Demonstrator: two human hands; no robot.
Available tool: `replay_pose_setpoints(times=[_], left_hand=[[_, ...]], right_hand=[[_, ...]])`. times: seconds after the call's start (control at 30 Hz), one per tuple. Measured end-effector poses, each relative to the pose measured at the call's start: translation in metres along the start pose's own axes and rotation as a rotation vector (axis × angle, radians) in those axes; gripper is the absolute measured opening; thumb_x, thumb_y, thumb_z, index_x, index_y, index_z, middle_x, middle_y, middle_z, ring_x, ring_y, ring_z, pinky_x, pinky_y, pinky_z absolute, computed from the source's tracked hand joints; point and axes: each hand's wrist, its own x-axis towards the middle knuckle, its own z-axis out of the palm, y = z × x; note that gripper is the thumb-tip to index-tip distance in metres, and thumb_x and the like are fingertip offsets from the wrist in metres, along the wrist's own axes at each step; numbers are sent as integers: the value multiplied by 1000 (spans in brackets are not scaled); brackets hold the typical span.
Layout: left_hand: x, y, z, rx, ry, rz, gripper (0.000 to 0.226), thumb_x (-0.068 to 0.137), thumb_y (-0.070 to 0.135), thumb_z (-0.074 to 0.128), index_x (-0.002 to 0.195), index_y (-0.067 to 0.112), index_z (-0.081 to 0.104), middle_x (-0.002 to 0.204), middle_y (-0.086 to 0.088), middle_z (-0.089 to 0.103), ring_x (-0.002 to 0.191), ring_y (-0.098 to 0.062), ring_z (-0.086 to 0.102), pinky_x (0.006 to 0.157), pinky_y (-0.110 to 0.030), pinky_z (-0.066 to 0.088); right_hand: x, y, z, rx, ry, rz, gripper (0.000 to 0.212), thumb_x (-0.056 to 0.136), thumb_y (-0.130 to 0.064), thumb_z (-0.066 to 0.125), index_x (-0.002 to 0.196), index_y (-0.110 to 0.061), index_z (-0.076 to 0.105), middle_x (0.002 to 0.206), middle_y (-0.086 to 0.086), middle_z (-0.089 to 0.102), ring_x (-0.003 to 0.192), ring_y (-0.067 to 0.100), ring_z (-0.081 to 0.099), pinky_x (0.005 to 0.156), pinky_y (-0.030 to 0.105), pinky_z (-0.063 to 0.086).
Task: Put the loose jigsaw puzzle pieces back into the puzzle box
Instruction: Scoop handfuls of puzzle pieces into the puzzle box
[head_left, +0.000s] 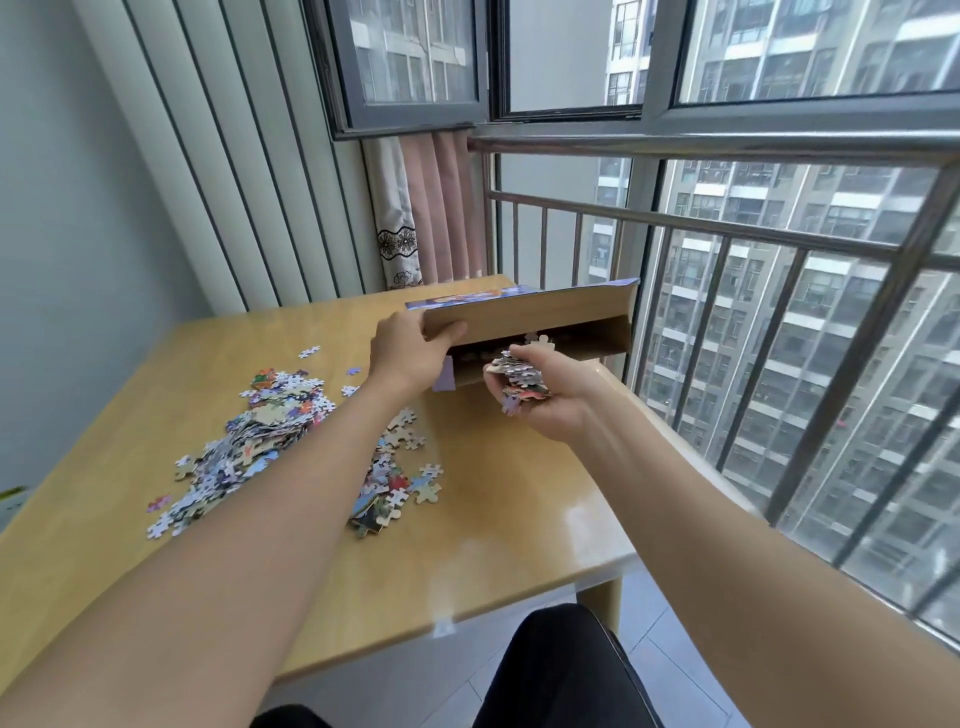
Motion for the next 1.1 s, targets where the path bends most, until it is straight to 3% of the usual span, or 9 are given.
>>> replay_pose_setpoints(times=[0.2,0.33,0.4,0.47,0.57,0.67,0.83,0.97,1.1], left_hand=[[3,6,-8,-16,-12,20,28,88,44,72,106,24,75,99,3,74,94,-21,66,83,-33,53],[6,8,-12,-45,-42,38,25,88,41,73,108,26,76,98,6,74,93,-17,67,83,-31,54],[5,9,-13,-53,-40,42,24,88,41,73,107,27,77,95,9,74,92,-15,67,81,-29,53],[7,11,-15,-71,-42,45,21,88,41,73,105,30,77,94,12,74,92,-13,67,82,-28,53],[10,15,-18,-99,-64,65,16,88,41,73,102,36,76,92,20,72,93,-8,67,81,-25,52],[11,18,-22,-122,-78,71,17,88,41,73,104,36,76,93,18,73,93,-8,67,85,-30,54],[12,14,-28,-175,-77,80,18,88,39,74,105,34,76,94,17,74,94,-8,68,90,-36,56],[10,11,-28,-200,-56,77,22,88,38,74,107,28,76,99,12,75,97,-12,68,91,-39,55],[7,11,-26,-202,-33,63,24,88,40,74,107,26,77,99,9,75,96,-14,69,90,-40,56]], right_hand=[[14,-14,9,4,134,-29,19,98,-6,62,113,2,54,105,24,59,90,34,63,81,41,57],[20,-18,24,53,140,-46,31,100,-8,59,130,0,56,127,17,64,114,30,65,96,38,55],[21,-18,35,57,144,-59,32,102,-9,55,133,-3,58,126,11,66,112,26,66,94,34,55],[22,-19,46,104,170,-103,31,102,-12,50,129,-5,61,121,11,68,106,29,67,90,41,56],[22,-20,56,245,195,-156,40,96,-37,46,118,-9,65,112,15,70,100,38,68,93,56,53],[25,-20,62,323,187,-175,58,88,-65,45,110,-15,67,105,12,72,94,36,69,92,55,53],[35,-21,49,197,-16,-204,84,83,-84,38,126,-17,65,119,12,71,107,36,69,101,53,51],[36,-23,33,-218,-28,-221,67,94,-69,41,132,-17,59,122,8,71,111,26,68,102,42,50],[34,-24,16,-615,76,-400,18,99,-15,48,101,-7,64,105,8,68,95,18,65,84,27,50]])
